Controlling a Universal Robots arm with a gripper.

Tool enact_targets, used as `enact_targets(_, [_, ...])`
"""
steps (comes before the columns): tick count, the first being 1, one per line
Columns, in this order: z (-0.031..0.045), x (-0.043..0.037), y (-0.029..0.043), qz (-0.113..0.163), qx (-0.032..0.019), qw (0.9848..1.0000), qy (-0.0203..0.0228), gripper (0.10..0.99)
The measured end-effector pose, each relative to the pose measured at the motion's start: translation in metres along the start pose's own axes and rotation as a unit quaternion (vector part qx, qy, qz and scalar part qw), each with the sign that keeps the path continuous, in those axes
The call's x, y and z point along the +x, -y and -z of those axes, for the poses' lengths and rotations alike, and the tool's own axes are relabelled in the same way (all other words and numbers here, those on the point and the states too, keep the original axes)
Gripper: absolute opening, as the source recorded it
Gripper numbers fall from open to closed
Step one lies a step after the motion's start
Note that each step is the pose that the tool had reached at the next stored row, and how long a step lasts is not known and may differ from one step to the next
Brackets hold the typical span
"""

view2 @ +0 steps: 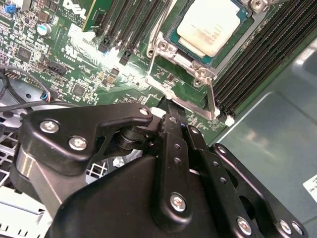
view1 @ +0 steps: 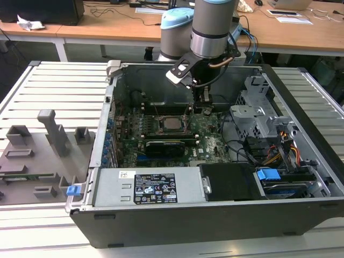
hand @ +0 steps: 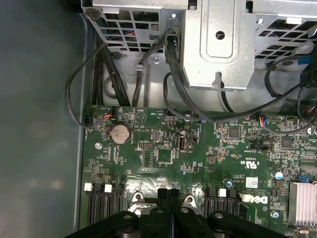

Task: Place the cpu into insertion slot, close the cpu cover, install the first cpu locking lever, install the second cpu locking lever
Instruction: 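Close the cpu cover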

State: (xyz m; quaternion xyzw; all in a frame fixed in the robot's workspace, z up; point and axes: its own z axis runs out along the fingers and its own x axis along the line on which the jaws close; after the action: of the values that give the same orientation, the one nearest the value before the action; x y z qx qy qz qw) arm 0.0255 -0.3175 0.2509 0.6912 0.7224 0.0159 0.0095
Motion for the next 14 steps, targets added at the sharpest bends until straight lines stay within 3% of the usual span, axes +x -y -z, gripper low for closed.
enact_targets(14, [0.0001,0.0002,0.0041,0.000,0.0000,1.0000,0.0000,0.106])
